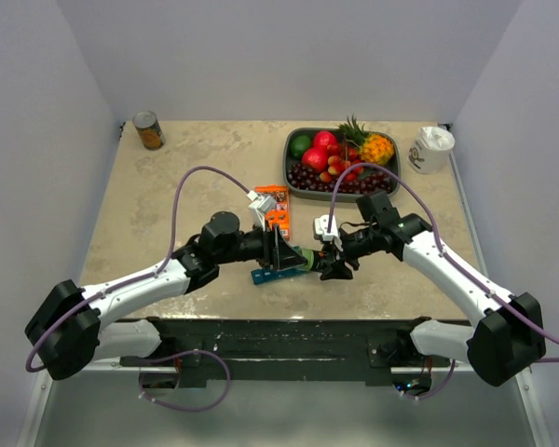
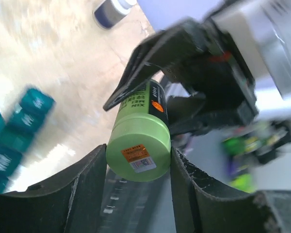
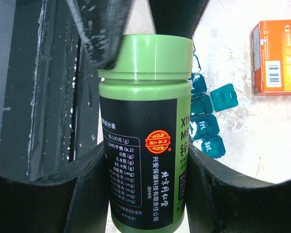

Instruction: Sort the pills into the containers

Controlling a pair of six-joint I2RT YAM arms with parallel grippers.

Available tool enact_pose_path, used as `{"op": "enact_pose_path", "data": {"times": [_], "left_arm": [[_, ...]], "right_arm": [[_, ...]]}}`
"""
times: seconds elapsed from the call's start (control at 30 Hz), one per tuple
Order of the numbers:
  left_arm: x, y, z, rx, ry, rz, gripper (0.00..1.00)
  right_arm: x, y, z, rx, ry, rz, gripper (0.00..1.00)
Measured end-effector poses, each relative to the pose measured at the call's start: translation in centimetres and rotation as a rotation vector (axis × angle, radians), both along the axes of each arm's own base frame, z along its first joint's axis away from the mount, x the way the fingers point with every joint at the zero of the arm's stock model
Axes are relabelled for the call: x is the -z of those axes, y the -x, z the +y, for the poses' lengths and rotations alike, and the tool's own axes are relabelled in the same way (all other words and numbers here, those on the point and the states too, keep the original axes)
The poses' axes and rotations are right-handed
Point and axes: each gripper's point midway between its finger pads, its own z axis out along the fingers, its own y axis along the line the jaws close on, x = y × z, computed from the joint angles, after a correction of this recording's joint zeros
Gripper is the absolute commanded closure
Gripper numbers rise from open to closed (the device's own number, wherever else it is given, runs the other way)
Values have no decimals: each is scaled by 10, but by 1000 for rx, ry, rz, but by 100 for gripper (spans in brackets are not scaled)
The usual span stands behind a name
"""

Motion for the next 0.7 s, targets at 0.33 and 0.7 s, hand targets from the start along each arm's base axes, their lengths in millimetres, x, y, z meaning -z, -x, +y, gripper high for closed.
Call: {"op": "enact_pose_path", "data": {"times": [0.33, 0.7], "left_arm": [[-5, -4, -1, -134, 58, 407, 13], [-25, -3, 22, 65, -32, 37, 1]], "right_arm": [[1, -1, -1, 11, 5, 3, 100], [0, -2, 0, 8, 1, -6, 100]]}}
